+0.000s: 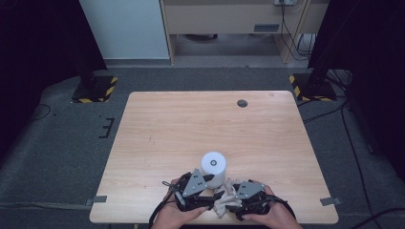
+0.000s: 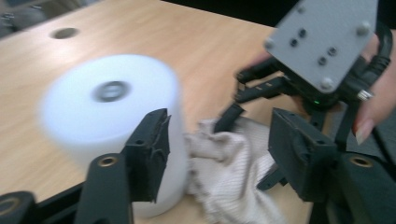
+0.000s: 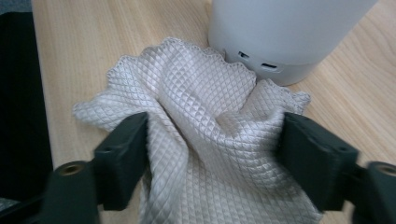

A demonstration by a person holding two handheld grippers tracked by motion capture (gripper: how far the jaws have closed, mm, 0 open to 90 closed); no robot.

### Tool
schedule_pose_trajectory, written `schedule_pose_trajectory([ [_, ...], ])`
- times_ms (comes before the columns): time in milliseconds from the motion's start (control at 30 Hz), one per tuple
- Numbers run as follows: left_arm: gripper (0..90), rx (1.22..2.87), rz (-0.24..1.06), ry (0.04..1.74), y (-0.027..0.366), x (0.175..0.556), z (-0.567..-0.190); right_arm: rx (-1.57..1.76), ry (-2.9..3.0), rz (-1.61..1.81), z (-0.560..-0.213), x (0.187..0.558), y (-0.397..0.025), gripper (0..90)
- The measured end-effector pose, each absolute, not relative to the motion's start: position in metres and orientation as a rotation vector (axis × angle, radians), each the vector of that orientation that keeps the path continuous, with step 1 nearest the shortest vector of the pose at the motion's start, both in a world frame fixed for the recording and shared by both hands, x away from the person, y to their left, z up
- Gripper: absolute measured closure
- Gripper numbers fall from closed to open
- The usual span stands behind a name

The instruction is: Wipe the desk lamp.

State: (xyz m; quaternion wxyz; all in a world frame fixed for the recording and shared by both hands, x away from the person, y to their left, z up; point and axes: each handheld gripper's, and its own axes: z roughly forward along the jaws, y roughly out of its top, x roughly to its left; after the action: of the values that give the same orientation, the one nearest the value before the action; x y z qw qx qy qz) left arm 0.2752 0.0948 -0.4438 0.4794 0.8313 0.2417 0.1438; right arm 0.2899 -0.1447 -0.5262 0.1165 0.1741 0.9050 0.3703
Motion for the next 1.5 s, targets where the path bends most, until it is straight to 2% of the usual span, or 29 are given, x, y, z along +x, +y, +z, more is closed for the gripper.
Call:
schedule_pose_trajectory([
  [200,23.8,2.008,0.361,0.651,0.115,0.291,-0.44,0.555,2.658,1.141,-0.526,0.295,-0.149,55.1],
  [300,18.1,2.008,0.397,0.665,0.118,0.3,-0.441,0.554,2.664,1.151,-0.526,0.296,-0.15,63.2],
  [400,13.4,2.013,0.356,0.679,0.119,0.309,-0.444,0.586,2.668,1.174,-0.524,0.297,-0.153,68.3],
  [600,6.5,2.03,0.336,0.682,0.113,0.324,-0.448,0.66,2.627,1.222,-0.515,0.298,-0.165,70.5],
  [800,3.2,2.053,0.318,0.685,0.104,0.333,-0.453,0.742,2.589,1.227,-0.509,0.3,-0.177,71.1],
  [1100,3.4,2.056,0.272,0.672,0.094,0.343,-0.461,0.858,2.505,1.285,-0.49,0.312,-0.195,71.9],
  [1267,7.0,2.056,0.296,0.659,0.091,0.344,-0.463,0.895,2.473,1.304,-0.477,0.324,-0.202,72.2],
  [1500,7.7,2.056,0.293,0.661,0.092,0.344,-0.463,0.897,2.49,1.256,-0.469,0.339,-0.204,72.2],
])
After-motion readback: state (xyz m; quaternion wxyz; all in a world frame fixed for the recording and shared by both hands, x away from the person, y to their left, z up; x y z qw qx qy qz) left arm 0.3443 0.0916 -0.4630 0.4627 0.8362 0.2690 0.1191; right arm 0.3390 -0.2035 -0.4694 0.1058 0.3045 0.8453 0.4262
